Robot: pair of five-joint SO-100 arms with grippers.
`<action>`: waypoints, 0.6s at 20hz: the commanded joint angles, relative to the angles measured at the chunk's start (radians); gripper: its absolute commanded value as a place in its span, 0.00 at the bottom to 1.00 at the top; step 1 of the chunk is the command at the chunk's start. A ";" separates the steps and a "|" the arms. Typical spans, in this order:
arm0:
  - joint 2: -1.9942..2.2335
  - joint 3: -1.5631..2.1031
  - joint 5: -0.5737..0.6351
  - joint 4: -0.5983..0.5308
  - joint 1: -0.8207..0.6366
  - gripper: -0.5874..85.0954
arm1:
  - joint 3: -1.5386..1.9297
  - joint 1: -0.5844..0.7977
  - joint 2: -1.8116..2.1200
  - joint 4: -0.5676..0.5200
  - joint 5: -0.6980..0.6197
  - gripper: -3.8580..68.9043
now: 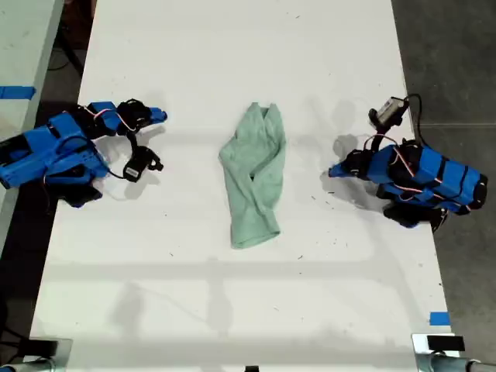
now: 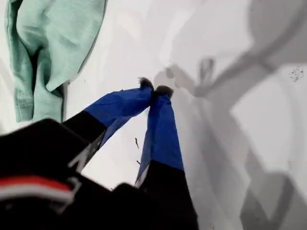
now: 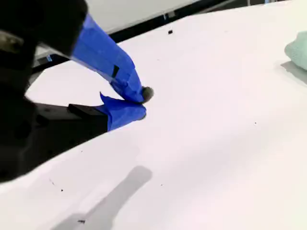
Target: Fold t shirt
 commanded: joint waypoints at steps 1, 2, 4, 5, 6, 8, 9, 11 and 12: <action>0.494 0.097 0.000 0.261 -0.060 0.00 | 0.023 0.008 0.009 0.002 -0.031 0.08; 0.506 0.115 -0.002 0.245 -0.040 0.00 | 0.025 0.008 0.009 -0.002 -0.032 0.08; 0.505 0.123 -0.012 0.227 -0.018 0.00 | 0.025 0.000 0.009 0.005 -0.021 0.08; 0.505 0.123 -0.014 0.233 -0.021 0.00 | 0.025 -0.002 0.009 0.005 -0.015 0.08; 0.505 0.123 -0.018 0.235 -0.021 0.00 | 0.025 0.002 0.009 0.008 -0.014 0.08; 0.505 0.123 -0.025 0.242 -0.026 0.00 | 0.025 0.011 0.009 0.009 -0.014 0.08; 0.505 0.123 -0.026 0.244 -0.026 0.00 | 0.025 0.012 0.009 0.009 -0.014 0.08; 0.505 0.123 -0.026 0.245 -0.028 0.00 | 0.025 0.012 0.009 0.011 -0.011 0.08; 0.505 0.123 -0.026 0.245 -0.028 0.00 | 0.025 0.012 0.009 0.011 -0.006 0.08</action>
